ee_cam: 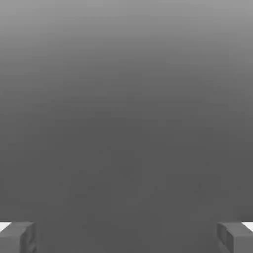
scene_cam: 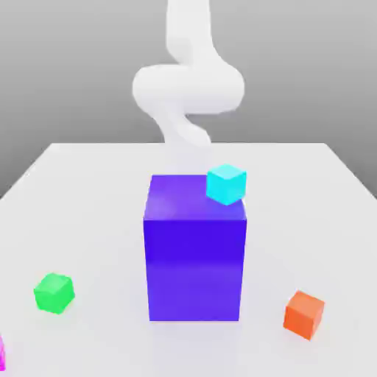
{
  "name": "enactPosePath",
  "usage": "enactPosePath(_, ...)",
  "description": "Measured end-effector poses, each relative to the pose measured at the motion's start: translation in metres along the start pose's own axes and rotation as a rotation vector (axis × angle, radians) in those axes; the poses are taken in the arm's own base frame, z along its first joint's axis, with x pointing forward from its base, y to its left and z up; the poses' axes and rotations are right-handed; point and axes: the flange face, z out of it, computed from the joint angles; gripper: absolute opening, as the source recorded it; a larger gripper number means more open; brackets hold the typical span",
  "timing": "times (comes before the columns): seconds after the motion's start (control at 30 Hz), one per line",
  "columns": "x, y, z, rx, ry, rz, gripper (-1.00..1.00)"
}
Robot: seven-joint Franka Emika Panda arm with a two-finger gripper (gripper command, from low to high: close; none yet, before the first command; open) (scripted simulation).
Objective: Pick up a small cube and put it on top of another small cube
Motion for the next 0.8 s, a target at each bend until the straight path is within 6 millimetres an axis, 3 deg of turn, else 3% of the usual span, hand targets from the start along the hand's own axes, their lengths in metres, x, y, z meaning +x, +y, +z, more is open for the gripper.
enactPosePath(0.2,0.040,0.032,0.099,-0.130,-0.065,0.186,0.00)
enactPosePath(0.4,0.070,0.088,0.193,-0.264,-0.111,0.373,0.00)
enactPosePath(0.53,0.083,0.137,0.251,-0.357,-0.132,0.500,0.00)
enactPosePath(0.67,0.093,0.201,0.303,-0.457,-0.138,0.640,0.00)
enactPosePath(0.8,0.088,0.260,0.353,-0.554,-0.151,0.754,0.00)
